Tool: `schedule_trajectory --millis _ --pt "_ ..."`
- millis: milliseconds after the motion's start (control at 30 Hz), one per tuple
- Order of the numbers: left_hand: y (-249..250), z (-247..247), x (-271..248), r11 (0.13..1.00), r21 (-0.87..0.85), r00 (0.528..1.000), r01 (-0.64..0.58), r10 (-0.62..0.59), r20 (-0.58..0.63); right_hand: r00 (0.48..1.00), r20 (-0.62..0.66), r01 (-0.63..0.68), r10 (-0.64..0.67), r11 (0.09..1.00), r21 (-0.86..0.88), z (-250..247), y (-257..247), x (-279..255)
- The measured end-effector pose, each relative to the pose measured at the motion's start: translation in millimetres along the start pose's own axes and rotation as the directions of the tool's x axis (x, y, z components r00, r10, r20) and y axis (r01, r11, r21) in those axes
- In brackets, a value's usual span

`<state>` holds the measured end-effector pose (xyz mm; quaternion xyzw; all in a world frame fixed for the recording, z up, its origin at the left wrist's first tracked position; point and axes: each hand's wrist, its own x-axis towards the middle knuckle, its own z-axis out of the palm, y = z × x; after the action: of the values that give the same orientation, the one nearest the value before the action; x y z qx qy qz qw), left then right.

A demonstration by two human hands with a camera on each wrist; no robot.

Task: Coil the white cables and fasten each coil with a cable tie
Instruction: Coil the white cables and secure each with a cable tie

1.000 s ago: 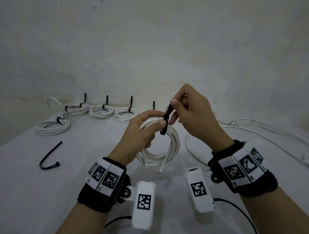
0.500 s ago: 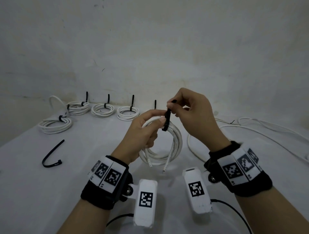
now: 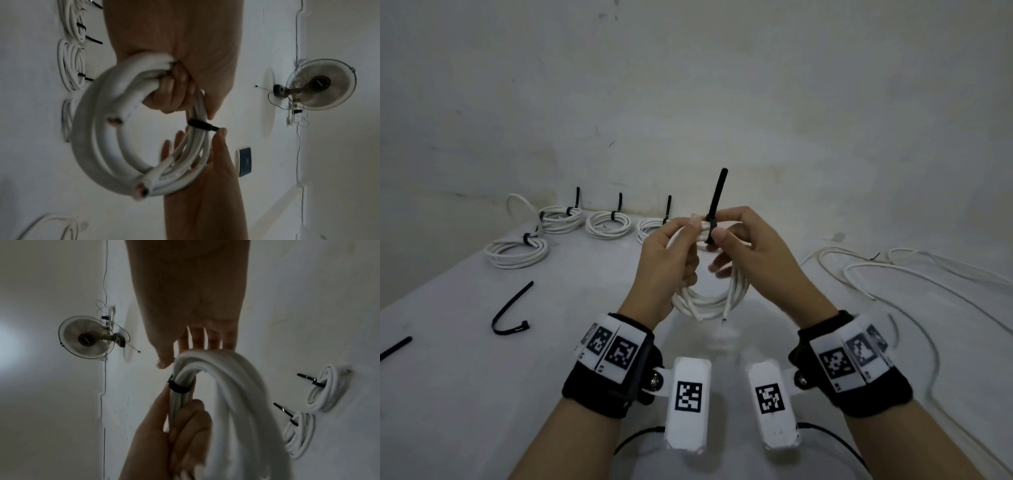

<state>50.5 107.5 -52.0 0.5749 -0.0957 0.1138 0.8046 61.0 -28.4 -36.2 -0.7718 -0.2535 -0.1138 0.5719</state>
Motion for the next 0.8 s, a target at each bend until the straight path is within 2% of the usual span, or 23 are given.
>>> schedule_trajectory --millis 133,267,333,433,667,800 --pt "6 -7 4 1.0 -0.021 0.999 -0.021 0.022 0.031 0.983 -0.153 0.109 -0.106 0.994 0.008 17 2 3" --pt "9 -24 0 0.988 0.157 0.994 -0.003 -0.014 0.106 0.963 -0.261 0.1 -0.071 0.99 0.099 29 2 12" --pt "10 -33 -2 0.968 0.251 0.997 -0.025 0.006 0.076 0.963 -0.266 0.086 -0.037 0.981 0.176 39 1 16" --pt "15 -49 5 0.954 0.297 0.999 -0.035 0.038 -0.004 0.969 -0.247 0.061 -0.011 0.979 0.196 60 2 22" --pt "22 -109 44 0.913 0.405 0.989 0.038 0.023 -0.145 0.958 -0.194 -0.139 0.209 0.936 0.323 96 28 43" --pt "9 -148 77 0.865 0.48 0.97 0.147 -0.031 -0.24 0.96 -0.169 -0.186 0.221 0.962 0.2 101 63 50"
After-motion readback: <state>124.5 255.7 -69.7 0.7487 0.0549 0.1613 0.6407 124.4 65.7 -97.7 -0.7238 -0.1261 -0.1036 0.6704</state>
